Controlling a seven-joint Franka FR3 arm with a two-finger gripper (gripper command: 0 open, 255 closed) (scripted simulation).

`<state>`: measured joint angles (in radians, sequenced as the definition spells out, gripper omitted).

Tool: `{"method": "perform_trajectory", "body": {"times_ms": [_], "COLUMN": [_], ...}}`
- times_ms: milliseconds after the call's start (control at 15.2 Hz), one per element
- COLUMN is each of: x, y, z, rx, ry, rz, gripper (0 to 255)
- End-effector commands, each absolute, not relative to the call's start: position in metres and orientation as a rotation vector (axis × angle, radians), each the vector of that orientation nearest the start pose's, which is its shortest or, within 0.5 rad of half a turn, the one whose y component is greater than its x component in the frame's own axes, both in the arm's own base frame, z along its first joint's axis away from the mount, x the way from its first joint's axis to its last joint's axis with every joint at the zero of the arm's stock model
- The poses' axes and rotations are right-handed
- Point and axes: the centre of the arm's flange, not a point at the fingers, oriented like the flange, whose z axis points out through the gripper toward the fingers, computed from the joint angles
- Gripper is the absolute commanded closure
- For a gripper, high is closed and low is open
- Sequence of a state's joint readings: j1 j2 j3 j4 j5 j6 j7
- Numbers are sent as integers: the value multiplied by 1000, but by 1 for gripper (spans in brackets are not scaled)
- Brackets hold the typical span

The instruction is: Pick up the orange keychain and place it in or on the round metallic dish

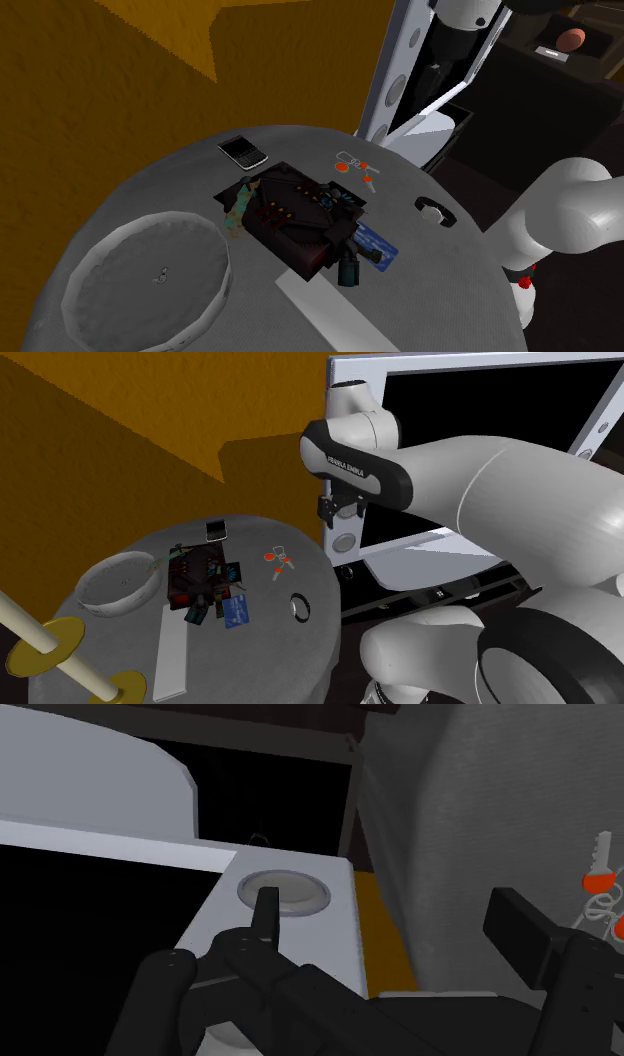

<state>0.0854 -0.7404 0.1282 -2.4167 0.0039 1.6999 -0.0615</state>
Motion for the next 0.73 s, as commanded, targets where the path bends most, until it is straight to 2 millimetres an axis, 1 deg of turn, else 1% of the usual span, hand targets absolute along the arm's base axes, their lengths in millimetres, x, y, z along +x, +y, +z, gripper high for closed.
{"method": "perform_trajectory", "body": {"times_ms": [0, 330, 660], "x": [323, 322, 316], "y": [100, 153, 207], "z": [546, 522, 501], "rx": [-3170, -3097, -3018], "ry": [-446, -583, -715], "rz": [-48, -65, -80], "gripper": [0, 0, 0]}}
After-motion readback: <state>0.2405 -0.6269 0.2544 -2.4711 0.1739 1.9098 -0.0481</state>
